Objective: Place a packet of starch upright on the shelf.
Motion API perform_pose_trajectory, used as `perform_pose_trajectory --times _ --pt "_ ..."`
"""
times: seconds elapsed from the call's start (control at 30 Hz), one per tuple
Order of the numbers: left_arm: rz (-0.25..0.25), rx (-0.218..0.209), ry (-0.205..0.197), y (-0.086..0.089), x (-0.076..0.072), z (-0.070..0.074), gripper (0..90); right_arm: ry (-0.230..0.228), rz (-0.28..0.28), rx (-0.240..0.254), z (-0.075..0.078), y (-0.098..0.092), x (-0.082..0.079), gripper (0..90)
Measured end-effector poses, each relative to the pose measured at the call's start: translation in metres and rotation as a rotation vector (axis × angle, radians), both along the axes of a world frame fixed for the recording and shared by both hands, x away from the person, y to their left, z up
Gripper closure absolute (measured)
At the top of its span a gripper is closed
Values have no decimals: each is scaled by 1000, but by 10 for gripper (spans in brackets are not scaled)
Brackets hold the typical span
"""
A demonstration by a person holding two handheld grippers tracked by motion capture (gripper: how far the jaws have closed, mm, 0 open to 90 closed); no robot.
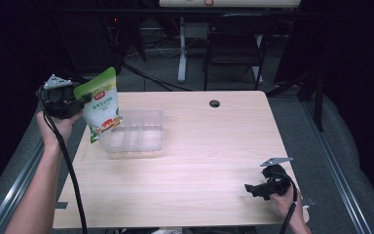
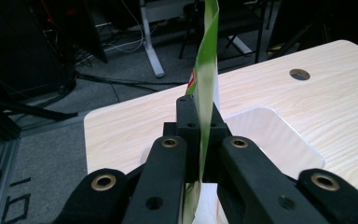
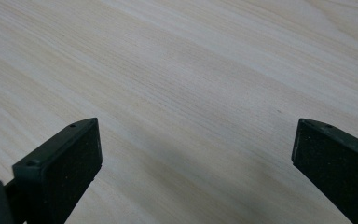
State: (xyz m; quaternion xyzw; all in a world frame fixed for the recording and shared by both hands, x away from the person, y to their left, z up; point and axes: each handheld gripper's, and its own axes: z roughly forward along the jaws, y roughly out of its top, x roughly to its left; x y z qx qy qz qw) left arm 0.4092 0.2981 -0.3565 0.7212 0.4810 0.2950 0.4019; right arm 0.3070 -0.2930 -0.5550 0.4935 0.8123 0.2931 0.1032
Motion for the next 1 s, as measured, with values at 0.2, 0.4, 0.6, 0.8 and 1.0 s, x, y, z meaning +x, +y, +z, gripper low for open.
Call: perform_pose_trajectory --times 0.2,0.4,0.6,0.8,1.0 --pt "14 -9 5 0 7 -7 900 6 7 -13 1 -1 0 11" --pt "13 -10 3 -5 12 -11 900 8 11 -4 0 -1 1 11" --pt "18 -19 0 -6 14 -15 900 4 13 -8 0 -1 3 11" --pt "26 -20 1 -7 18 -19 900 6 17 -1 -1 -2 3 11" --pt "31 -18 -3 -10 23 -22 900 -1 8 -1 1 -1 1 11"
